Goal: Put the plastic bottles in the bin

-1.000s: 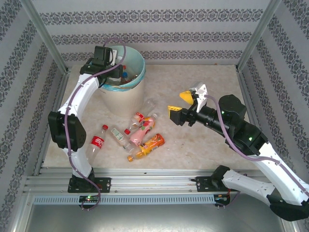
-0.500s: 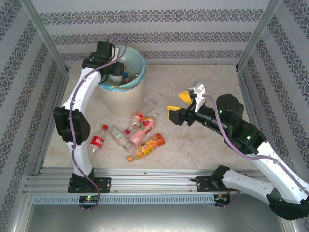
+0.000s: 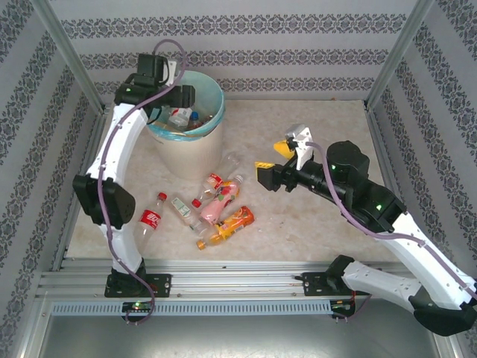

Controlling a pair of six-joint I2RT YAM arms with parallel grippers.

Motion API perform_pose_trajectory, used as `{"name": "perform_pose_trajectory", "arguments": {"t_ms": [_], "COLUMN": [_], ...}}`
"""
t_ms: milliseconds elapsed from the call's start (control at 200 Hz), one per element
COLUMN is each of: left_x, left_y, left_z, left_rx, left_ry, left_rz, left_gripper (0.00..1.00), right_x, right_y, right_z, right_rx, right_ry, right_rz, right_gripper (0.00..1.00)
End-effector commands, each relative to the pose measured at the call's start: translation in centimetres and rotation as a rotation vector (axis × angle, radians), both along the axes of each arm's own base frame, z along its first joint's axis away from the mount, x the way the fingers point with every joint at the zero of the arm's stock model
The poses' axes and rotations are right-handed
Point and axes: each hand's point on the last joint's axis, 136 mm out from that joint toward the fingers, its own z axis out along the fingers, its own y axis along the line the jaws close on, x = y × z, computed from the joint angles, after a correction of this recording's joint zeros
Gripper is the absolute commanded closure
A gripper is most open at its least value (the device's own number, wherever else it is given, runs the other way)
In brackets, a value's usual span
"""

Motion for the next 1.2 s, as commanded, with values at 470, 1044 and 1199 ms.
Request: {"name": "perform_pose_trajectory", "arguments": {"t_ms": [470,1044,1199], "left_x": [-16.4,-26.7,-27.6], "left_y": [0.5,0.4,0.6], "left_z": [13.6,-0.5,-2.5], "left_rx": [-0.086,-0.115,-0.120], "left_ry": [-0.528,-0.251,-0.204], "left_rz": [-0.134,-0.210,-0.197], "left_gripper": [0.12,0.11,0.11], "right_x": [2.6,-3.7,-2.9], "right_y": [3.4,9.2,10.0], "right_z": [-13.3,-23.1,-26.1], "right_rx": [-0.236,-0.908,-1.011], "right_ry": [0.521,-0.090,-0.071], "right_rz": [-0.100,0.747,0.867], "right_gripper": [0.24,0.03,0.05]}}
